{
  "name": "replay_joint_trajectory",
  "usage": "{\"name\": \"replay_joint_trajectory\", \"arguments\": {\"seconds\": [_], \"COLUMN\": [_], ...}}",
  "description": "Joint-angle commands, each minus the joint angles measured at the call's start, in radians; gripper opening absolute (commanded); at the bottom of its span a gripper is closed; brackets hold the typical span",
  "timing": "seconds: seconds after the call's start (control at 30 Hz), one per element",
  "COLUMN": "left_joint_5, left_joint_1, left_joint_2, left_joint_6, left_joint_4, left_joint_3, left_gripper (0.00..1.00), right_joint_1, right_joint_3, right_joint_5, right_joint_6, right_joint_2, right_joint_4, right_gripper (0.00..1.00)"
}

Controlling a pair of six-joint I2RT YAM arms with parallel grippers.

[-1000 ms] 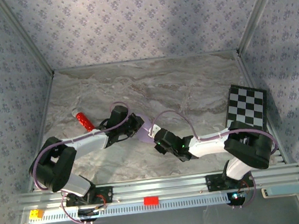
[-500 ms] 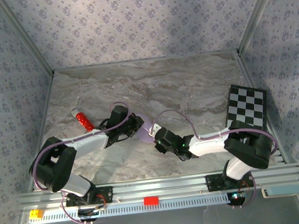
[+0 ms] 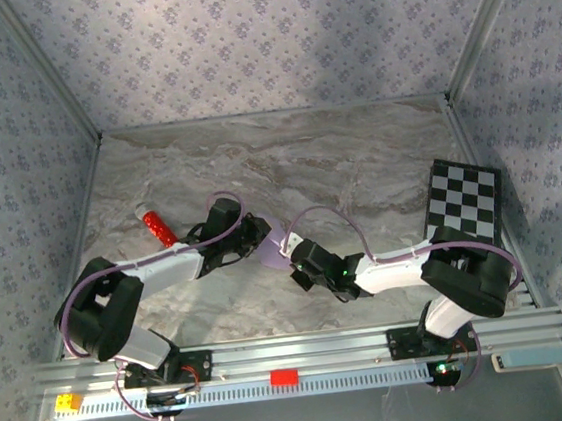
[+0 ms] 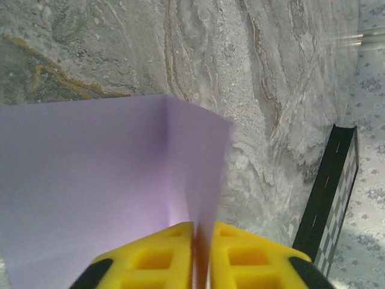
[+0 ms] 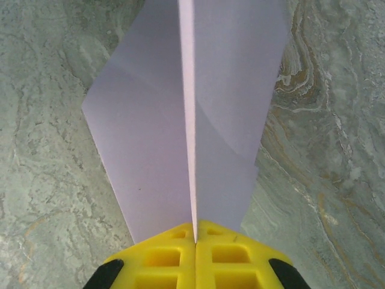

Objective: Fold a paper plane with a square sheet of paper (pick it up from the middle)
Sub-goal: Fourth fold the wing at the center of the table.

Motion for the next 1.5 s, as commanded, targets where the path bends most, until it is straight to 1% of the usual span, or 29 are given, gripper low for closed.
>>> {"name": "replay_joint_trajectory", "arguments": {"seconds": [0.0,0.13,0.17,0.23,0.37,0.53,0.77,0.83,0.9,1.07,1.23,1.47], "left_joint_5": [-0.036,-0.065,-0.071,-0.084,-0.098,-0.101,-0.102,-0.093,-0.078,-0.051,-0.037,-0.019], "left_joint_1": [0.002,0.005,0.006,0.008,0.011,0.020,0.025,0.030,0.034,0.040,0.039,0.039], "left_joint_2": [-0.045,-0.090,-0.099,-0.121,-0.156,-0.191,-0.203,-0.197,-0.188,-0.138,-0.117,-0.107], "left_joint_6": [0.005,0.026,0.031,0.036,0.042,0.038,0.037,0.035,0.031,0.011,0.009,0.003], "left_joint_4": [-0.053,-0.112,-0.127,-0.153,-0.190,-0.209,-0.204,-0.193,-0.167,-0.119,-0.127,-0.130], "left_joint_3": [0.004,0.005,0.005,0.003,-0.009,-0.036,-0.051,-0.052,-0.050,-0.036,-0.015,0.001], "left_gripper": [0.21,0.31,0.32,0.37,0.41,0.42,0.42,0.44,0.50,0.55,0.59,0.65], "right_joint_1": [-0.013,-0.029,-0.031,-0.046,-0.080,-0.124,-0.165,-0.170,-0.170,-0.168,-0.169,-0.153], "right_joint_3": [0.020,0.020,0.020,0.022,0.029,0.060,0.075,0.080,0.084,0.092,0.091,0.074], "right_joint_5": [-0.044,-0.095,-0.097,-0.148,-0.232,-0.340,-0.431,-0.432,-0.427,-0.394,-0.338,-0.310], "right_joint_6": [0.033,0.063,0.071,0.066,0.094,0.133,0.174,0.177,0.171,0.155,0.159,0.151], "right_joint_2": [0.006,0.014,0.013,0.013,0.022,0.044,0.062,0.059,0.055,0.036,0.024,0.015], "right_joint_4": [-0.027,-0.024,-0.025,-0.030,-0.034,-0.080,-0.091,-0.098,-0.100,-0.115,-0.118,-0.104], "right_gripper": [0.00,0.00,0.00,0.00,0.00,0.00,0.00,0.00,0.00,0.00,0.00,0.00]}}
